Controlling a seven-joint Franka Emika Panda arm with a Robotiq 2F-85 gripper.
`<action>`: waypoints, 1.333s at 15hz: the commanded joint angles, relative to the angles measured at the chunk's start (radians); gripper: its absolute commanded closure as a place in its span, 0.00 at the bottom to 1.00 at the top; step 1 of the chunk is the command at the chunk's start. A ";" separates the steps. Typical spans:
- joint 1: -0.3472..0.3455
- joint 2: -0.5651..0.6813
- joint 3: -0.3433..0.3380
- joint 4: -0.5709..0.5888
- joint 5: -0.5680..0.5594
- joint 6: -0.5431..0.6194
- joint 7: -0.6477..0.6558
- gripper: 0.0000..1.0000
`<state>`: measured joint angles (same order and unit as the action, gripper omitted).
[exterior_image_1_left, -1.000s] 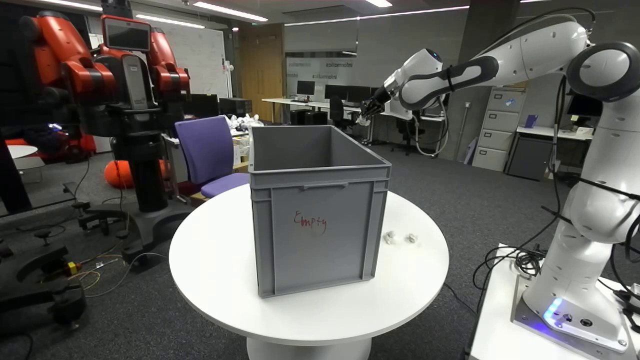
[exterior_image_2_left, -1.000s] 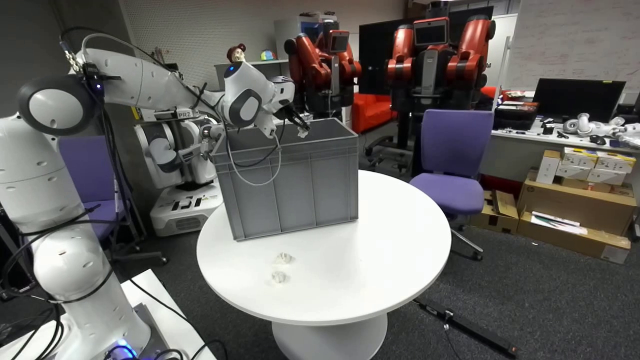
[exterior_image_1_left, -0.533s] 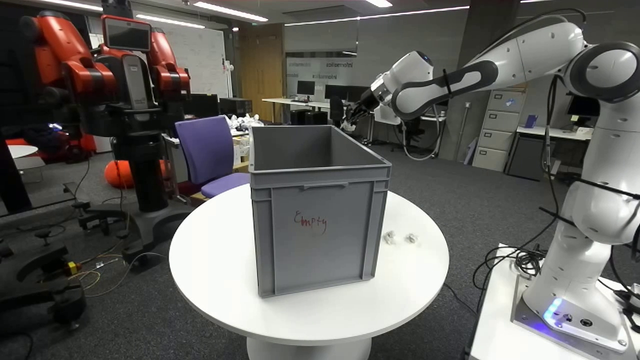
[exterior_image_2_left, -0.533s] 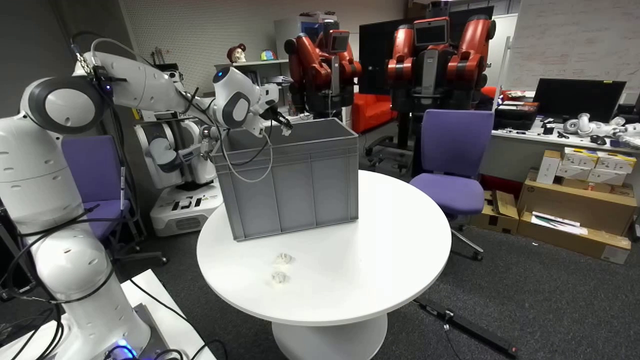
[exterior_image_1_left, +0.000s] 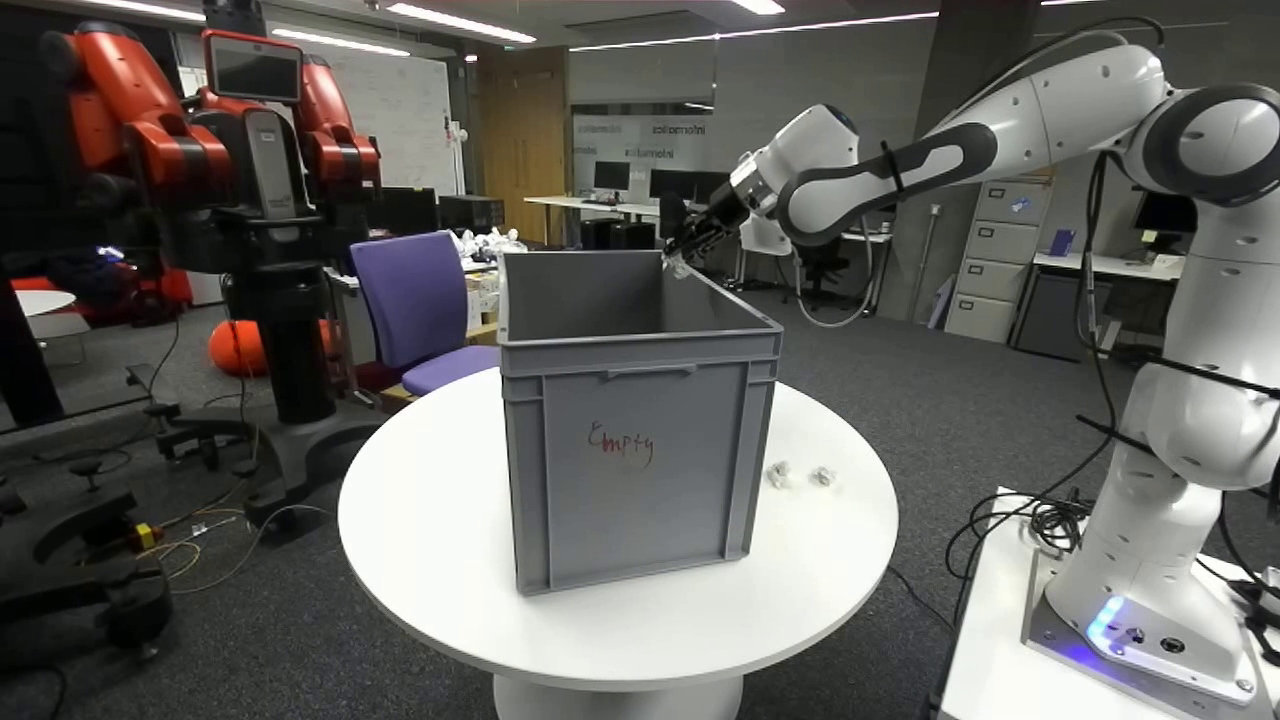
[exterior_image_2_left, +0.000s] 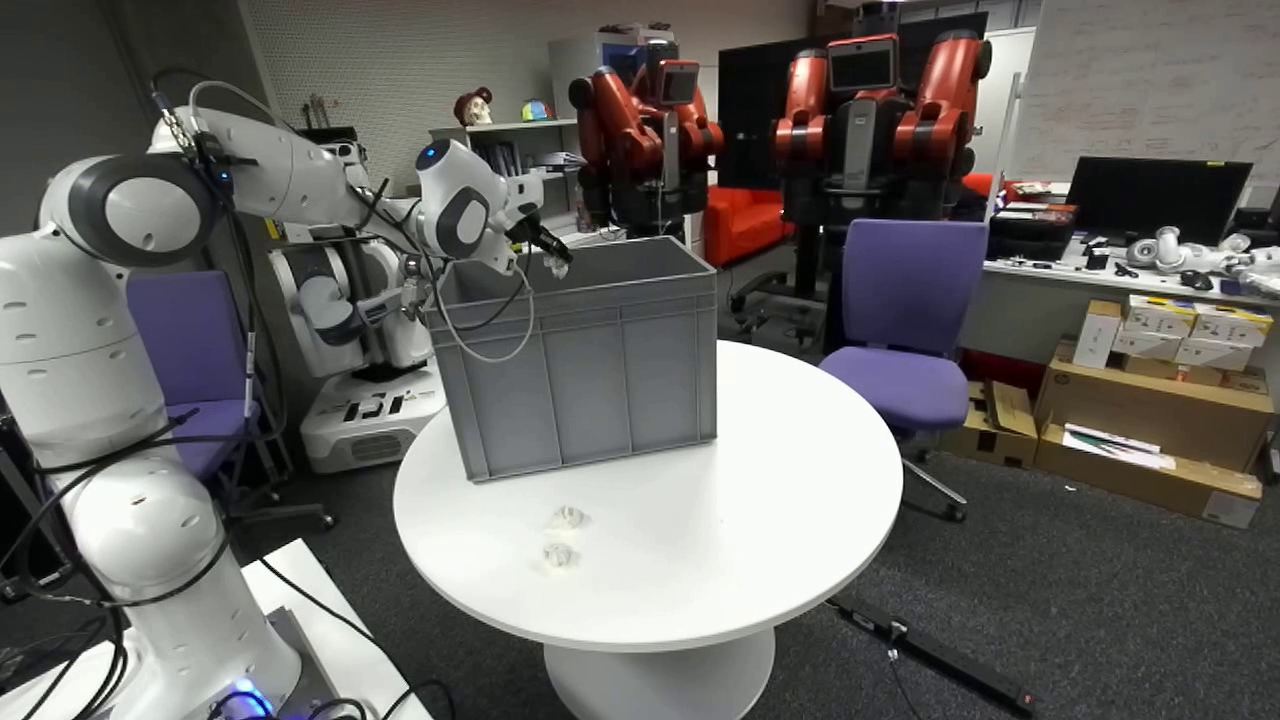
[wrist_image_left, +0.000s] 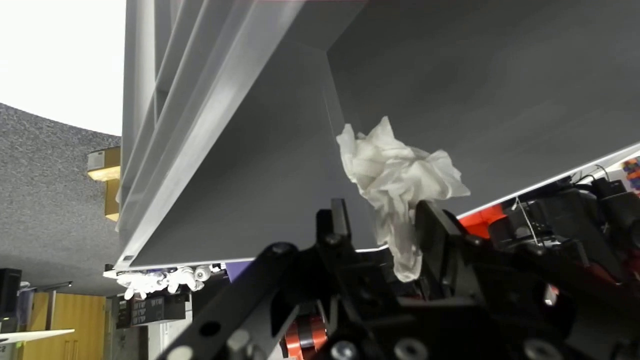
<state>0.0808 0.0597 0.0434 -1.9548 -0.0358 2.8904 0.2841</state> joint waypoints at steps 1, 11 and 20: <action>-0.007 -0.012 0.003 -0.009 0.030 0.017 -0.046 0.24; -0.040 -0.080 -0.055 -0.031 0.034 -0.052 -0.027 0.00; -0.190 -0.083 -0.182 -0.122 0.160 -0.333 -0.289 0.00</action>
<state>-0.0708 -0.0201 -0.1103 -2.0277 0.0686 2.6111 0.1055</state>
